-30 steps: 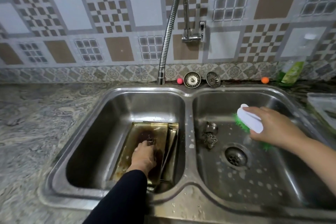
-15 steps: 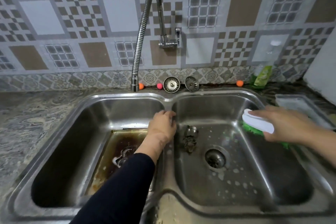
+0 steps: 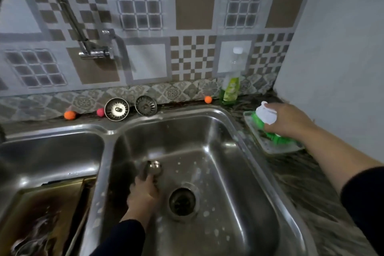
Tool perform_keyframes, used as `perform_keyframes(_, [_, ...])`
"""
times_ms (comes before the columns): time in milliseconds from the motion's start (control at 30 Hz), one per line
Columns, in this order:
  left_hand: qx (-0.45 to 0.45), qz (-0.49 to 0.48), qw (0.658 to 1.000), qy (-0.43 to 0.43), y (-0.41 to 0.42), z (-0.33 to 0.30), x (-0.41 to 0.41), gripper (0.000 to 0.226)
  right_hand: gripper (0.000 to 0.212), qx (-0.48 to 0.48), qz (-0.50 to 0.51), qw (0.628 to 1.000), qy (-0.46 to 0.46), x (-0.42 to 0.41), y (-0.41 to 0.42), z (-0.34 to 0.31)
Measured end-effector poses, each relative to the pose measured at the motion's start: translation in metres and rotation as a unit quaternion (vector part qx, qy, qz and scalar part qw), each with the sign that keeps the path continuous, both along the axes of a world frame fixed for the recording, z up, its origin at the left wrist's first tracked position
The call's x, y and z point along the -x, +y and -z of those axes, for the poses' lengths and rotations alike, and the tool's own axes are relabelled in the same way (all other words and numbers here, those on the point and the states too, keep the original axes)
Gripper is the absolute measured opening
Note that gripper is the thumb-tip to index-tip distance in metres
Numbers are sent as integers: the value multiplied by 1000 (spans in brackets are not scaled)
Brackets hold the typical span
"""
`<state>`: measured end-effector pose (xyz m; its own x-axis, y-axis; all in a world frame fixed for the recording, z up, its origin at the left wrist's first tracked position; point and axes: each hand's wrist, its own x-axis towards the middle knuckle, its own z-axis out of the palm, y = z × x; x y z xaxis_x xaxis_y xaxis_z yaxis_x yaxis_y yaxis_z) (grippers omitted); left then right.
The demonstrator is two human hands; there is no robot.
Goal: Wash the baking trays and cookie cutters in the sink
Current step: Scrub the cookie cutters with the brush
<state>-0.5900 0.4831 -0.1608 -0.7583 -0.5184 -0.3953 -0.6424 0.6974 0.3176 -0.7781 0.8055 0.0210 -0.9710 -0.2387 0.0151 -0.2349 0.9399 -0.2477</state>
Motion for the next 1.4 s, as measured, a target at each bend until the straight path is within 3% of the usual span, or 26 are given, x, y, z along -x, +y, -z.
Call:
perform_keyframes(133, [9, -38, 999, 31, 2, 20, 5, 64, 81, -16, -9, 999, -26, 18, 5, 28])
perform_keyframes(300, [40, -54, 997, 37, 2, 34, 8, 39, 84, -8, -16, 999, -35, 28, 12, 50])
perform_keyframes(433, [40, -76, 995, 58, 4, 35, 8, 38, 82, -19, -2, 1000, -18, 29, 11, 47])
perform_keyframes(600, [-47, -121, 982, 139, 19, -1, 21, 48, 81, 28, -23, 998, 43, 14, -6, 12])
perform_keyframes(667, [-99, -128, 965, 207, 28, -22, 27, 39, 79, 62, -50, 995, 68, -4, -23, -3])
perform_keyframes(767, [-143, -119, 946, 265, 40, -43, 26, 40, 78, 119, -108, 986, 40, -48, -54, -10])
perform_keyframes(867, [-186, -108, 937, 275, 46, -52, 20, 45, 75, 133, -183, 974, -10, -100, -87, 11])
perform_keyframes(933, [-201, -78, 932, 292, 52, -58, 14, 32, 74, 118, -219, 968, -37, -123, -110, 29])
perform_keyframes(1000, [-211, -54, 928, 303, 57, -65, 5, 21, 75, 103, -222, 969, -35, -132, -128, 40])
perform_keyframes(1133, [-259, -91, 905, 326, 43, -71, -13, 26, 75, 92, -225, 970, -25, -136, -136, 41])
perform_keyframes(1267, [-299, -60, 898, 318, 37, -77, -21, 19, 73, 107, -231, 967, -12, -151, -139, 37])
perform_keyframes(1333, [-345, -71, 877, 327, 45, -82, -24, 16, 72, 156, -207, 966, -8, -153, -144, 32])
perform_keyframes(1400, [-448, -125, 817, 340, 46, -90, -27, 17, 72, 184, -204, 961, -17, -157, -148, 28])
